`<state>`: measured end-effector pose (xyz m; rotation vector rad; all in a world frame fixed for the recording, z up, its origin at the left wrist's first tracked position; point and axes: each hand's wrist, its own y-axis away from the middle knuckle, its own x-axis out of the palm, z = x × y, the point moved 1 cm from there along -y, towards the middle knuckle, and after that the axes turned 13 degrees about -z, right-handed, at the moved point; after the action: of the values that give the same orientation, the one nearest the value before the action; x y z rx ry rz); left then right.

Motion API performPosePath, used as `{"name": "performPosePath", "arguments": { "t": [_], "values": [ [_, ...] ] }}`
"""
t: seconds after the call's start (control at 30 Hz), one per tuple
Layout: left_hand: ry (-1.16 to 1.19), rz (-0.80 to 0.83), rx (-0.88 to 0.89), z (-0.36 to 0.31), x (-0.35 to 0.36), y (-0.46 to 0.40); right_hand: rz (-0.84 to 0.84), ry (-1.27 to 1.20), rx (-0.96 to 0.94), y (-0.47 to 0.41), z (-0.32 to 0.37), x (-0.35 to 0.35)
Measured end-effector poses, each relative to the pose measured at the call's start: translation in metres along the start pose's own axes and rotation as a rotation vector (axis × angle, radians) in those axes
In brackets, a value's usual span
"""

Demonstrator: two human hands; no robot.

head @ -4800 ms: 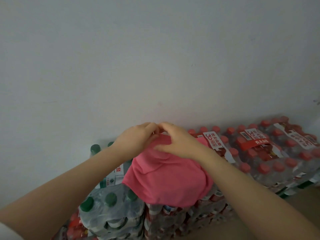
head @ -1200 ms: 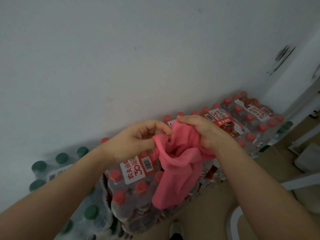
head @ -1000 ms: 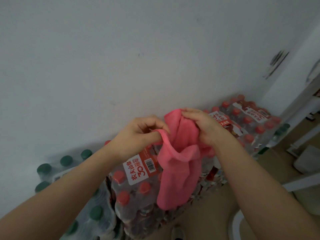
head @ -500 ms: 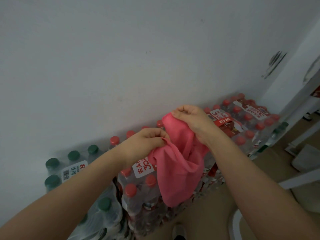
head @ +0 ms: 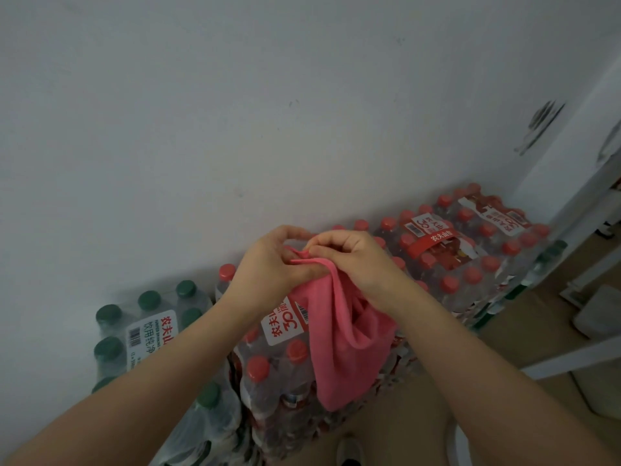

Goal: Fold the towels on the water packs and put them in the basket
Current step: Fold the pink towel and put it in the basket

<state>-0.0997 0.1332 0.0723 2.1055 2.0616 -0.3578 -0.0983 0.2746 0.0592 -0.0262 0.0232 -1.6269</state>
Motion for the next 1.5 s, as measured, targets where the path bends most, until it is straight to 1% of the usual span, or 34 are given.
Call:
{"name": "performPosePath", "arguments": {
  "t": [0.13,0.2,0.27,0.33,0.43,0.47,0.57,0.63,0.67,0.77,0.83,0.87,0.9,0.93,1.0,1.03,1.07,1.1,1.13,1.17,1.2,1.23,1.3,1.33,1.37,1.43,1.47,1.5],
  "values": [
    [-0.027,0.006,0.035,-0.003,0.002,0.000,0.076,-0.177,0.082,0.000,0.001,-0.006],
    [0.007,-0.008,0.029,-0.001,0.003,-0.003,0.081,-0.210,0.068,-0.001,0.000,-0.010],
    [0.049,-0.051,0.018,-0.001,0.001,-0.006,0.063,-0.153,-0.004,-0.003,0.000,-0.015],
    [0.050,-0.099,0.053,-0.004,-0.001,-0.011,0.046,-0.065,-0.057,-0.005,0.000,-0.024],
    [0.000,-0.147,0.200,-0.014,-0.006,-0.019,0.087,0.185,-0.098,-0.006,0.001,-0.039],
    [-0.002,-0.165,0.247,-0.016,-0.007,-0.023,0.071,0.275,-0.116,-0.007,0.003,-0.043],
    [-0.008,-0.258,0.338,-0.023,-0.011,-0.037,-0.102,0.600,-0.273,-0.015,0.007,-0.058],
    [0.019,-0.340,0.351,-0.028,-0.014,-0.047,-0.205,0.851,-0.379,-0.022,0.006,-0.067],
    [0.060,-0.370,0.345,-0.030,-0.016,-0.051,-0.279,0.928,-0.387,-0.025,0.006,-0.071],
    [0.173,-0.411,0.307,-0.036,-0.023,-0.063,-0.494,1.038,-0.264,-0.028,0.009,-0.085],
    [0.213,-0.458,0.316,-0.043,-0.031,-0.068,-0.562,1.084,-0.203,-0.028,0.013,-0.097],
    [0.216,-0.478,0.333,-0.046,-0.035,-0.071,-0.580,1.068,-0.171,-0.029,0.017,-0.103],
    [0.205,-0.489,0.350,-0.049,-0.038,-0.072,-0.602,1.018,-0.134,-0.030,0.021,-0.107],
    [0.192,-0.491,0.364,-0.051,-0.041,-0.074,-0.625,0.914,-0.065,-0.032,0.026,-0.110],
    [0.189,-0.491,0.376,-0.054,-0.046,-0.076,-0.613,0.569,0.140,-0.031,0.039,-0.109],
    [0.193,-0.493,0.378,-0.056,-0.048,-0.076,-0.630,0.446,0.209,-0.030,0.044,-0.108],
    [0.193,-0.497,0.382,-0.057,-0.050,-0.076,-0.671,0.408,0.222,-0.029,0.049,-0.108],
    [0.196,-0.502,0.389,-0.059,-0.051,-0.076,-0.731,0.420,0.194,-0.029,0.053,-0.110],
    [0.211,-0.507,0.395,-0.061,-0.052,-0.075,-0.790,0.501,0.146,-0.027,0.058,-0.113],
    [0.243,-0.509,0.393,-0.062,-0.053,-0.074,-0.814,0.553,0.095,-0.025,0.064,-0.111],
    [0.287,-0.509,0.381,-0.063,-0.054,-0.074,-0.814,0.526,0.078,-0.024,0.068,-0.110],
    [0.332,-0.505,0.359,-0.063,-0.054,-0.072,-0.787,0.370,0.095,-0.022,0.071,-0.106],
    [0.392,-0.477,0.293,-0.062,-0.054,-0.070,-0.708,-0.119,0.204,-0.020,0.076,-0.099],
    [0.405,-0.452,0.268,-0.062,-0.054,-0.069,-0.673,-0.353,0.217,-0.016,0.081,-0.093],
    [0.416,-0.418,0.258,-0.062,-0.054,-0.068,-0.652,-0.526,0.208,-0.015,0.084,-0.089],
    [0.421,-0.327,0.267,-0.061,-0.055,-0.066,-0.642,-0.721,0.151,-0.012,0.089,-0.085],
    [0.403,-0.277,0.274,-0.061,-0.056,-0.065,-0.649,-0.772,0.117,-0.010,0.092,-0.083],
    [0.378,-0.231,0.278,-0.060,-0.057,-0.064,-0.672,-0.768,0.077,-0.008,0.094,-0.084]
  ]
}}
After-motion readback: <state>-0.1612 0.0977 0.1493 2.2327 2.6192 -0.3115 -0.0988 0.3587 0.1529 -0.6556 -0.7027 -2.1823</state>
